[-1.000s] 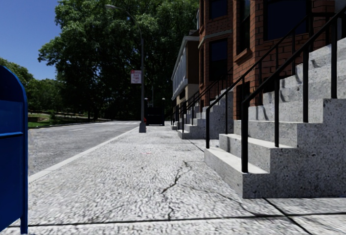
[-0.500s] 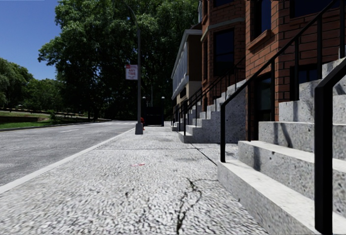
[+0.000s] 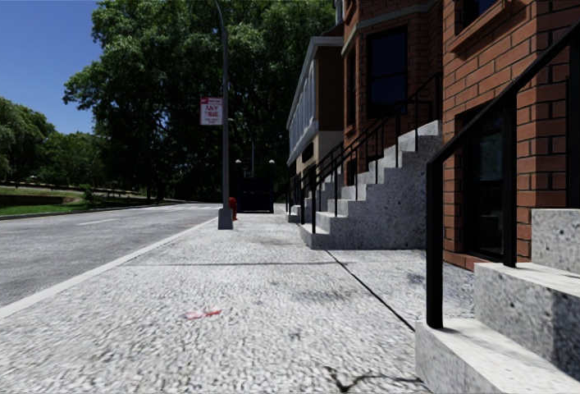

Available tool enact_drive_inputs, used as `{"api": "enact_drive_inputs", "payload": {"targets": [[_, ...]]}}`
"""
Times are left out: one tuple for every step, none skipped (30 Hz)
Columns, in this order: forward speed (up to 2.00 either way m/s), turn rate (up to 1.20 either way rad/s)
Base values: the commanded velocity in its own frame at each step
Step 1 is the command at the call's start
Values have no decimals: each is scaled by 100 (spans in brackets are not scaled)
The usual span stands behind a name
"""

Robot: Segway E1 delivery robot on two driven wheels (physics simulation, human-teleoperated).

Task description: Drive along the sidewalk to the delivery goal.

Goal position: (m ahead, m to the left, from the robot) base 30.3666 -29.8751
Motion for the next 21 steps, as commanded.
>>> {"api": "enact_drive_inputs", "payload": {"targets": [[200,0],[200,0],[200,0],[200,0],[200,0],[200,0],[200,0],[200,0],[200,2],[200,50],[200,50],[200,75],[200,81],[200,81],[200,32],[200,11],[200,11],[200,2],[200,0],[200,0],[200,0]]}}
